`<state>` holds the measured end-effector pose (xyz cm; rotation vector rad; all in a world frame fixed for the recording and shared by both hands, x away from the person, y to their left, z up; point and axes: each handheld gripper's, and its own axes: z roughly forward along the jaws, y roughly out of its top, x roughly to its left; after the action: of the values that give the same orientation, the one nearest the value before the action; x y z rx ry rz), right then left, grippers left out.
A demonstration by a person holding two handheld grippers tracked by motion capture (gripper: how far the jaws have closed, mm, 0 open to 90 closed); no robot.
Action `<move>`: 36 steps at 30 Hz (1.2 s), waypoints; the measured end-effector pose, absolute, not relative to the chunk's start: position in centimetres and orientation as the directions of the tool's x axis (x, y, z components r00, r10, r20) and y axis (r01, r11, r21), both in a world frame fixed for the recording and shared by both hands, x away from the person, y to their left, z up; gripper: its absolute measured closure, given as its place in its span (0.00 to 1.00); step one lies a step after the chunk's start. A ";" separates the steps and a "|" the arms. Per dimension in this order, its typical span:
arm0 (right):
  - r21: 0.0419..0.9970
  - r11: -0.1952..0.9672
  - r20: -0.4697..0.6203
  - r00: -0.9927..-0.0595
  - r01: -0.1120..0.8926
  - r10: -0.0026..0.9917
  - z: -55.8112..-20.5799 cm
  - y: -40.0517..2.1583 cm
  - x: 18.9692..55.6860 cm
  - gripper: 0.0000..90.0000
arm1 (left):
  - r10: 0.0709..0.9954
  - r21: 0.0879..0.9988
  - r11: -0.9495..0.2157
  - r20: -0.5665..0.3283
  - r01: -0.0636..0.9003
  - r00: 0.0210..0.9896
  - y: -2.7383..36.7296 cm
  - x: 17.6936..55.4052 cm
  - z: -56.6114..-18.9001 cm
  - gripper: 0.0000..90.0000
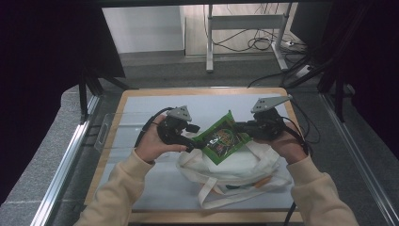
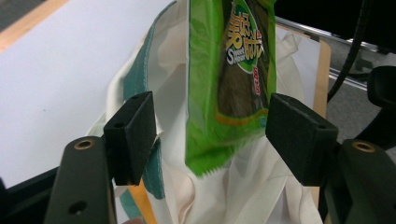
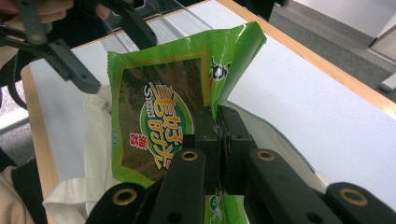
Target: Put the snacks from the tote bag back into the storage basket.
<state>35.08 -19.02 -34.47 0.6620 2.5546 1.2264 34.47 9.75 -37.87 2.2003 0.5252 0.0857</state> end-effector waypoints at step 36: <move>0.886 0.393 -0.015 -0.832 0.246 0.555 -33.9 -19.6 33.2 0.47 | 0.407 0.784 -0.502 -0.158 0.364 0.900 9.9 33.8 -38.7 0.80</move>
<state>33.18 -19.56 -33.87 0.6997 2.3465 1.4134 33.79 9.95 -38.74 2.1455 0.5510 0.0588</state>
